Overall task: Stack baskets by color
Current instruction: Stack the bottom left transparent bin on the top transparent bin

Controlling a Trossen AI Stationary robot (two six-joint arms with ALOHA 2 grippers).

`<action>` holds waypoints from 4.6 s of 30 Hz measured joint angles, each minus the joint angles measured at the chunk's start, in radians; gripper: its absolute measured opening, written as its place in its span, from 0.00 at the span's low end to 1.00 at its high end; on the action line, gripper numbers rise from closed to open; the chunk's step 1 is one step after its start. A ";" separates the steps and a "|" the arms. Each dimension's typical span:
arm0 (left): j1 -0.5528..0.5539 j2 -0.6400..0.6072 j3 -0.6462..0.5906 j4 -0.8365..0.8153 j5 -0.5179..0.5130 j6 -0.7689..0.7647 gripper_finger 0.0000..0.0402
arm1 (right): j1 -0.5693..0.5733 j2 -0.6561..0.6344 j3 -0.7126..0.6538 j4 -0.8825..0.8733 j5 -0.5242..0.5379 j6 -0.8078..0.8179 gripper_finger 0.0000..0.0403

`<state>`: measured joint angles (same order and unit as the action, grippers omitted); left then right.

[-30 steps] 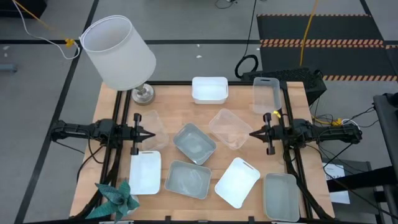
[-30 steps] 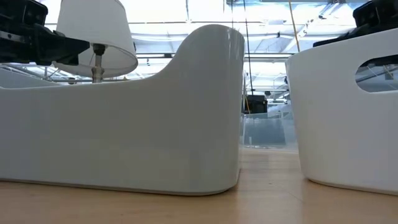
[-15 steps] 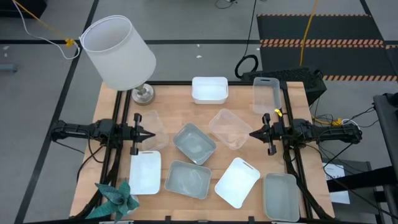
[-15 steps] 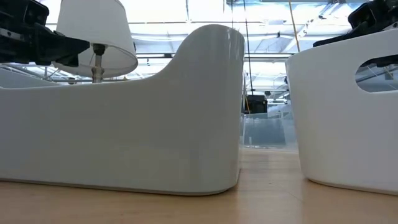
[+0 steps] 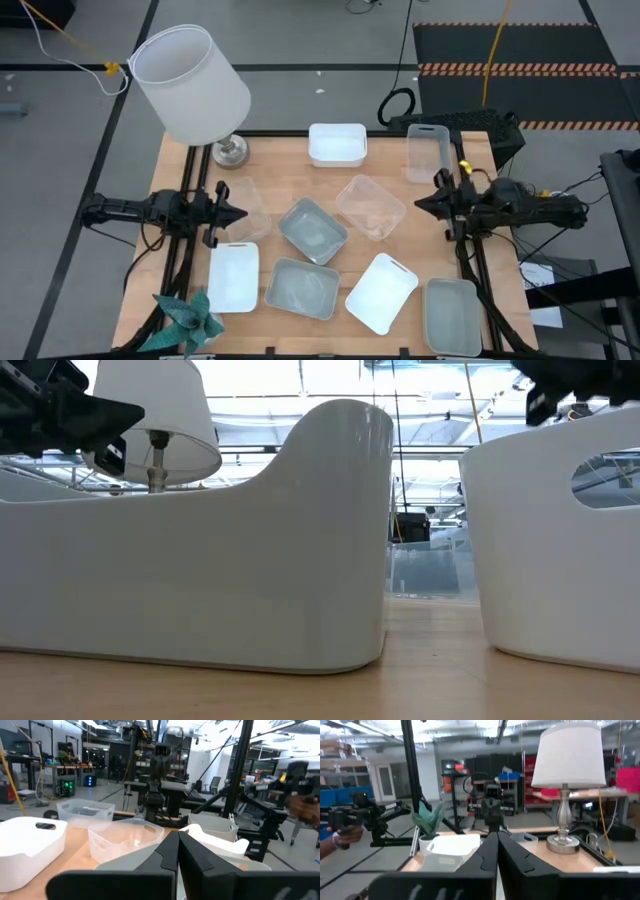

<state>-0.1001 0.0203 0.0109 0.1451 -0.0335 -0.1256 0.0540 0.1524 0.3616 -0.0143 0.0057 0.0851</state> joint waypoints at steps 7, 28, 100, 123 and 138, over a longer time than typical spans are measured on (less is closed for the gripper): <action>0.000 0.023 0.000 -0.017 0.000 0.003 0.03 | 0.000 0.189 0.292 -0.214 0.028 0.015 0.00; 0.000 0.126 0.000 0.015 -0.001 -0.015 0.03 | 0.000 0.653 1.028 -0.658 0.026 0.045 0.00; -0.246 1.164 1.100 -0.483 -0.222 0.195 0.03 | 0.236 0.727 0.432 -0.107 0.234 0.191 0.00; -0.224 1.164 1.020 -0.374 -0.168 0.247 0.03 | 0.341 1.020 0.686 -0.233 0.234 0.108 0.00; -0.224 1.163 1.020 -0.405 -0.167 0.193 0.03 | 0.292 1.182 0.762 -0.333 0.174 0.111 0.01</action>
<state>-0.3241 1.1835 1.0309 -0.2600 -0.2005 0.0677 0.3457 1.3346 1.1236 -0.3474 0.1797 0.1966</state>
